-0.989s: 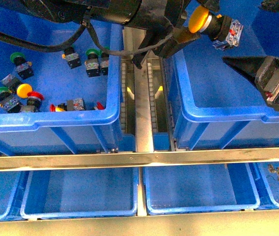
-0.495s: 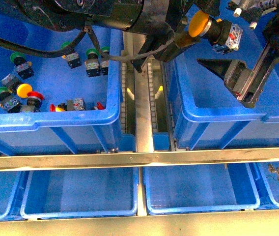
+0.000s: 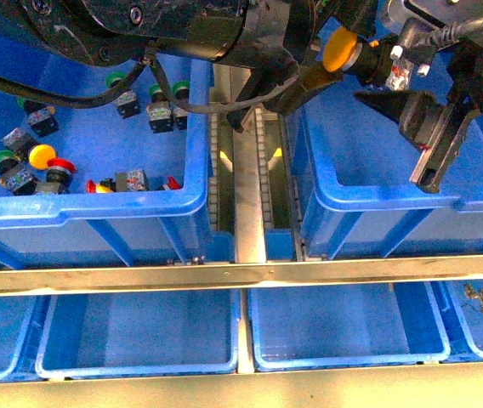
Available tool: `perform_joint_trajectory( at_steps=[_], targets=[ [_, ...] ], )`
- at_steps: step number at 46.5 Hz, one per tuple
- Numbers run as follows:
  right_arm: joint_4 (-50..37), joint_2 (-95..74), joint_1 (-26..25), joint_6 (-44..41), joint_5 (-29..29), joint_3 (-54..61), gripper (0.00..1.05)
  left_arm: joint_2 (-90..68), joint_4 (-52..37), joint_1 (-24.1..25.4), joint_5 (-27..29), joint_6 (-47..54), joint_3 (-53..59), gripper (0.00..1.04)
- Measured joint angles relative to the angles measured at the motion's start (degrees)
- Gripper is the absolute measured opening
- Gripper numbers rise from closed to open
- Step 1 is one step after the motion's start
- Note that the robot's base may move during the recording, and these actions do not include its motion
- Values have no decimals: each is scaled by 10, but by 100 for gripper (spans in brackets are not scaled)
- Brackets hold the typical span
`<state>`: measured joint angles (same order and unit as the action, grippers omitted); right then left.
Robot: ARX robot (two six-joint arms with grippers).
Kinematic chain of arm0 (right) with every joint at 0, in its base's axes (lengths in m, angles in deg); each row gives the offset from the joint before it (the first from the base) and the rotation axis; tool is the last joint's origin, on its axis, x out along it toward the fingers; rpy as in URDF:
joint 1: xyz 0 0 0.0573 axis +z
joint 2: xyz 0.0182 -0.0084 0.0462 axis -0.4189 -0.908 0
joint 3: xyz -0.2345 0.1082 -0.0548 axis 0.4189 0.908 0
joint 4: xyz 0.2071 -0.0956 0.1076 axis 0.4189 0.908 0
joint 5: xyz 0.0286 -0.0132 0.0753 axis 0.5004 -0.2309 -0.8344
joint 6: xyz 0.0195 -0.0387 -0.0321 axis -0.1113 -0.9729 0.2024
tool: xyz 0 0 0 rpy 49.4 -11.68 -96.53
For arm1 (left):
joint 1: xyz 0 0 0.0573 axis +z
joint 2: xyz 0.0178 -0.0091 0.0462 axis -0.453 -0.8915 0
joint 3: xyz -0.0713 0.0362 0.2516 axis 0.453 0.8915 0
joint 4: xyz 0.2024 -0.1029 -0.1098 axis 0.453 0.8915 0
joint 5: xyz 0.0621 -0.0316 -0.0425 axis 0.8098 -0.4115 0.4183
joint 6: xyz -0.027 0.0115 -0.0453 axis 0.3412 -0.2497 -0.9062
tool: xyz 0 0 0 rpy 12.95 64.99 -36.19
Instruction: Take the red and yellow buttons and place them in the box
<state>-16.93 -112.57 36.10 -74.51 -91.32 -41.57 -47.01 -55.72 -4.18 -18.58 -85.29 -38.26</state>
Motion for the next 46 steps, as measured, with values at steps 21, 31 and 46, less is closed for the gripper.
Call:
perform_joint_trajectory(
  at_steps=[21, 31, 46],
  targets=[
    [-3, -2, -3, 1, 4, -5, 32, 0, 0, 2, 0, 4, 3, 34],
    [0, -2, -11, 1, 19, -1, 32, 13, 2, 3, 26, 33, 22, 56],
    [8, 13, -63, 3, 32, 34, 31, 93, -6, 42, 54, 99, 103, 98]
  ],
)
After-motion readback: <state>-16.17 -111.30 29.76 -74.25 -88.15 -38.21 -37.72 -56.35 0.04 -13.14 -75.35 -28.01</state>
